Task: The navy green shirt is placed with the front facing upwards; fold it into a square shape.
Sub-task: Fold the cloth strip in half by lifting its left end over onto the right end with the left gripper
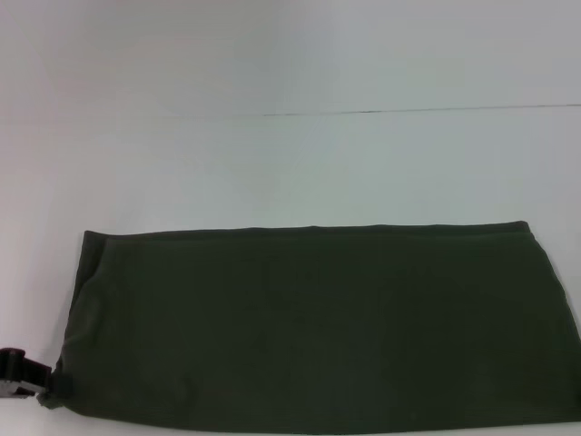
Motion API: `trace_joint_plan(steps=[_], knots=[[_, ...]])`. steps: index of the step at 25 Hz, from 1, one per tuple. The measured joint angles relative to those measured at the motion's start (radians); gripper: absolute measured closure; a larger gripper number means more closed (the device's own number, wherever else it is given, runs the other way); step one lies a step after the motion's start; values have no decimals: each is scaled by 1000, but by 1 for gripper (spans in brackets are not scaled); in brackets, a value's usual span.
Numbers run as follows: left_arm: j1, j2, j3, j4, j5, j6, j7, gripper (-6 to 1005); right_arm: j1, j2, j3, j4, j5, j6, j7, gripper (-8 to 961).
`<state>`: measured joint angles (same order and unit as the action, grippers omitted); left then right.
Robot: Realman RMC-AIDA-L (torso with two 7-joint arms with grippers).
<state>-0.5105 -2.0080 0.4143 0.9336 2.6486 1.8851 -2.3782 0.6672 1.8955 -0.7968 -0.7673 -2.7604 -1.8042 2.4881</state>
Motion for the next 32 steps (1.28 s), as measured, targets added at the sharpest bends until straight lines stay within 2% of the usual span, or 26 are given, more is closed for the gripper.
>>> trace_joint_plan(steps=[5,10,13,16,20,23,27,30,32], knots=[[-7,6,-19,-3,0,-8,-1,926,3,-3,6,-38,-17,-30,3,822],[-9,8,-29,1,4,-16,-19,920,13,-11,52,-75,-25,-52,3,614],[-9,9,-29,4,21,-36,-27,907,21,-14,102,-108,-26,-65,5,366],[-13,12,-39,5,31,-61,-31,893,36,-15,190,-150,-5,-80,0,302],[-28,29,-108,8,17,-79,-25,875,46,-16,272,-175,144,-77,-28,218],[-39,47,-170,-1,-43,-73,-1,749,40,-14,283,-139,302,-45,-66,154],[-40,56,-185,-6,-173,-42,75,593,40,1,275,-12,485,3,-199,105],[-37,54,-182,-9,-234,-25,106,486,47,24,271,92,551,40,-389,86],[-38,52,-178,-30,-251,-18,106,416,47,50,270,113,559,70,-516,87]])
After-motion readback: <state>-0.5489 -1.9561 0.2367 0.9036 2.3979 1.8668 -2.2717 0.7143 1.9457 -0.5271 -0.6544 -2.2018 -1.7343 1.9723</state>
